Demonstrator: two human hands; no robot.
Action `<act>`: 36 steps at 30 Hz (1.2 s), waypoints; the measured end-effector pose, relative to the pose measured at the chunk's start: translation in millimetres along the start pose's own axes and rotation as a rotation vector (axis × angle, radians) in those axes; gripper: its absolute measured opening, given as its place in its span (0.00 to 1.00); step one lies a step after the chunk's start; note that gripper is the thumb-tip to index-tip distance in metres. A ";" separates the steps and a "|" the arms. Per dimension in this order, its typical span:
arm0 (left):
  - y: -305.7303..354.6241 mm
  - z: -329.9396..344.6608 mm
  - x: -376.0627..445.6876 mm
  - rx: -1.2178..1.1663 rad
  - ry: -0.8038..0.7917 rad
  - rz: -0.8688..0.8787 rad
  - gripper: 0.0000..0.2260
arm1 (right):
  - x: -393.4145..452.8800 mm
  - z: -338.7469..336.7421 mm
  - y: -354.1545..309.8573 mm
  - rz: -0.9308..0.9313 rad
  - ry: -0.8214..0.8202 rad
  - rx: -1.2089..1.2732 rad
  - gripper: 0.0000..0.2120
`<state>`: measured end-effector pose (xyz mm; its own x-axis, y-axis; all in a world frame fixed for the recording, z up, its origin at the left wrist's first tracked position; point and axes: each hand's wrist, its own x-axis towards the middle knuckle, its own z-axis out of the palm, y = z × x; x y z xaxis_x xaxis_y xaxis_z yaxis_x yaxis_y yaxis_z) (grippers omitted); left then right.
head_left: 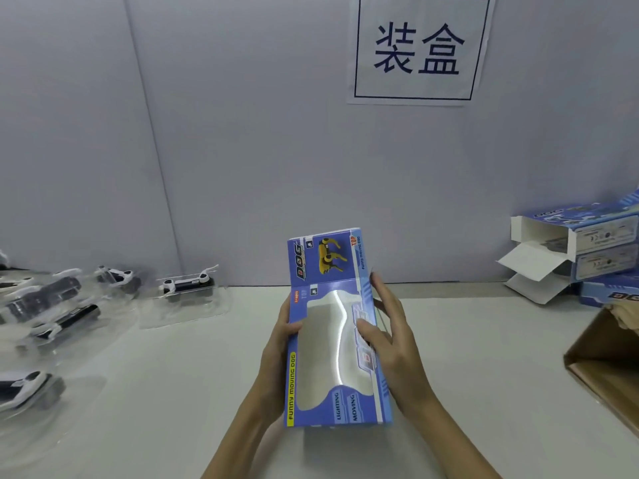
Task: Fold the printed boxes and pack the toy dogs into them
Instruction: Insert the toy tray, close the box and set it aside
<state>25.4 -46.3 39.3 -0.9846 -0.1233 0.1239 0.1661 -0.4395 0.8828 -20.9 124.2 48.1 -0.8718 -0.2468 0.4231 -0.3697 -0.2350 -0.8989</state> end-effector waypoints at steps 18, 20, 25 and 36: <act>6.2 10.3 -5.9 0.029 0.006 0.071 0.27 | 2.1 -2.6 -1.5 0.044 -0.031 -0.096 0.19; 9.0 16.9 -6.9 0.121 0.000 0.161 0.16 | 1.6 -0.8 -4.9 0.011 -0.005 -0.011 0.19; 14.5 23.9 -9.0 0.428 0.014 0.467 0.21 | -0.3 2.0 -19.7 -0.128 0.066 0.198 0.23; 16.0 23.5 -11.4 0.523 0.167 0.536 0.21 | -7.0 12.5 -24.9 -0.227 0.115 -0.042 0.15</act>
<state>38.0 -31.0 62.7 -0.7487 -0.3517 0.5619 0.5301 0.1914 0.8261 -1.5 120.0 68.9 -0.7948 -0.0831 0.6011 -0.5712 -0.2318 -0.7874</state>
